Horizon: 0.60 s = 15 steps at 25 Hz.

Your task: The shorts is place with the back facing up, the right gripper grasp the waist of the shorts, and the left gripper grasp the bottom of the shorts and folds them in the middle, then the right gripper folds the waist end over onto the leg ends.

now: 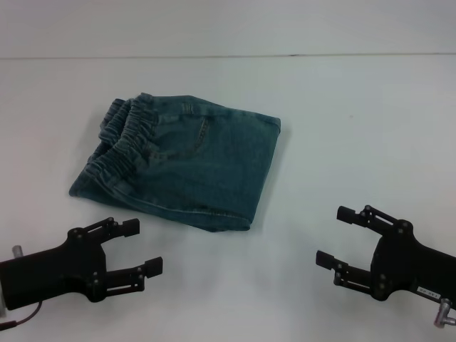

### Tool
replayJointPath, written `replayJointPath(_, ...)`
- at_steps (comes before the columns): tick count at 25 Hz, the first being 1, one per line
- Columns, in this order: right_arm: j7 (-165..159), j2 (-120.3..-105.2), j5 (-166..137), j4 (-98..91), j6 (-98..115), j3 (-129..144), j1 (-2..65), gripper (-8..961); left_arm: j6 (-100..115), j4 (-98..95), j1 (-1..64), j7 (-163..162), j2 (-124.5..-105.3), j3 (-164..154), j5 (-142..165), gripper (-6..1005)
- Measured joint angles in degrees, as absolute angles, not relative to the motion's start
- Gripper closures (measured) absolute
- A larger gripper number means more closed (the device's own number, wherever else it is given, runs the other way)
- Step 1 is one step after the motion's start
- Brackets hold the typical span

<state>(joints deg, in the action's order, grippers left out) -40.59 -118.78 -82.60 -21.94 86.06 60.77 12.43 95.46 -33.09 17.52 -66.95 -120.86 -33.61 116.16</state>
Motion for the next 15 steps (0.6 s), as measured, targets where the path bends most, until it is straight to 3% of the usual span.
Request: replayJointPath(15, -44.4, -118.65, -89.7, -22.6, 85.1, 60.5, 15.4, 113, 95.4, -33.6, 17.5, -67.2, -120.85, -33.4, 118.0, 107)
